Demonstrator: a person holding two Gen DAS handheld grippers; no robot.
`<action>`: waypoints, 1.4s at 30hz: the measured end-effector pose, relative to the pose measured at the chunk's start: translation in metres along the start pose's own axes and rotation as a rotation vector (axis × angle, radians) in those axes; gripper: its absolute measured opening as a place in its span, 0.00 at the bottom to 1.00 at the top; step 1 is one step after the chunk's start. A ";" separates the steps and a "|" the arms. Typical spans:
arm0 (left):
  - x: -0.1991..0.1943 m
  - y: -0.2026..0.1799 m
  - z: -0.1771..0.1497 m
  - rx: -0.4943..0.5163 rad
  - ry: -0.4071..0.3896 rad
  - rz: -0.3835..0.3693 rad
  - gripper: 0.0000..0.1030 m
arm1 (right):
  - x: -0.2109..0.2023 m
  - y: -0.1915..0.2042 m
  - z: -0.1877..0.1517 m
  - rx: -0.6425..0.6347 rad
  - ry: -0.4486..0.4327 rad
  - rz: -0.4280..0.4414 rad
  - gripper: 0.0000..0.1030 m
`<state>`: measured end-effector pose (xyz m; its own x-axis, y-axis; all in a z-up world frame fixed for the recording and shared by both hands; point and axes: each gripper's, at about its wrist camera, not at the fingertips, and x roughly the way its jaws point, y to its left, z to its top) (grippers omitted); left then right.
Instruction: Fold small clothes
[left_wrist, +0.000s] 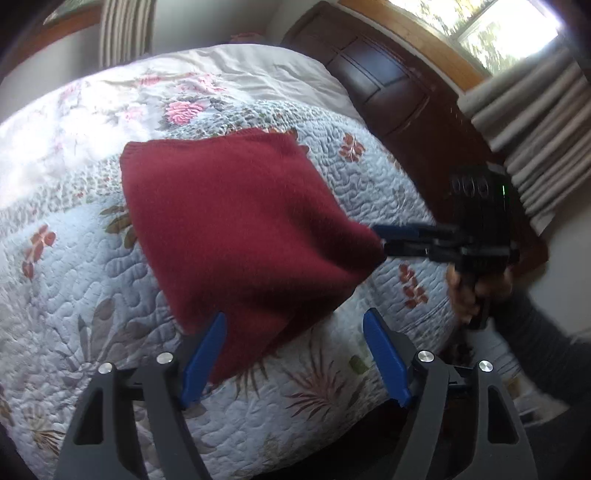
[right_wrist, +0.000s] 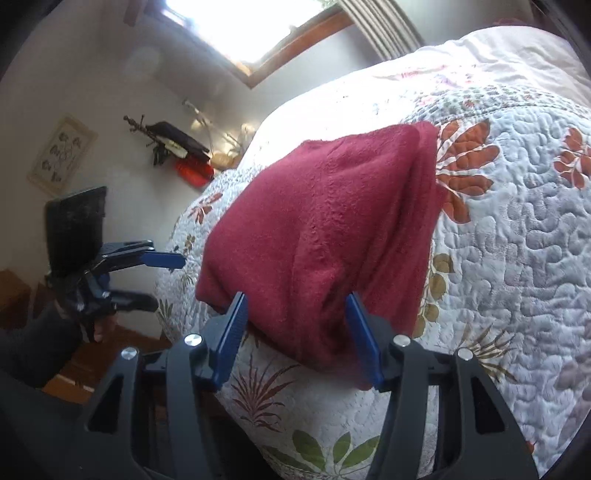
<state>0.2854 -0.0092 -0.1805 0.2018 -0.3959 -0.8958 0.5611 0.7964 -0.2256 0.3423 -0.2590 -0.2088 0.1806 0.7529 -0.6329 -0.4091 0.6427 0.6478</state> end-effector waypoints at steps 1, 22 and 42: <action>0.003 -0.010 -0.003 0.069 0.008 0.060 0.73 | 0.004 -0.002 0.002 -0.002 0.024 0.017 0.54; 0.065 -0.065 -0.045 0.647 0.018 0.655 0.10 | -0.019 -0.046 -0.010 0.216 0.032 0.166 0.08; 0.077 -0.066 -0.062 0.835 0.151 0.579 0.09 | -0.022 -0.032 -0.038 0.242 0.072 0.108 0.05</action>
<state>0.2140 -0.0633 -0.2583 0.5481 0.0554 -0.8346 0.8012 0.2517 0.5429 0.3173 -0.3017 -0.2313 0.0804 0.8125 -0.5774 -0.1952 0.5809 0.7902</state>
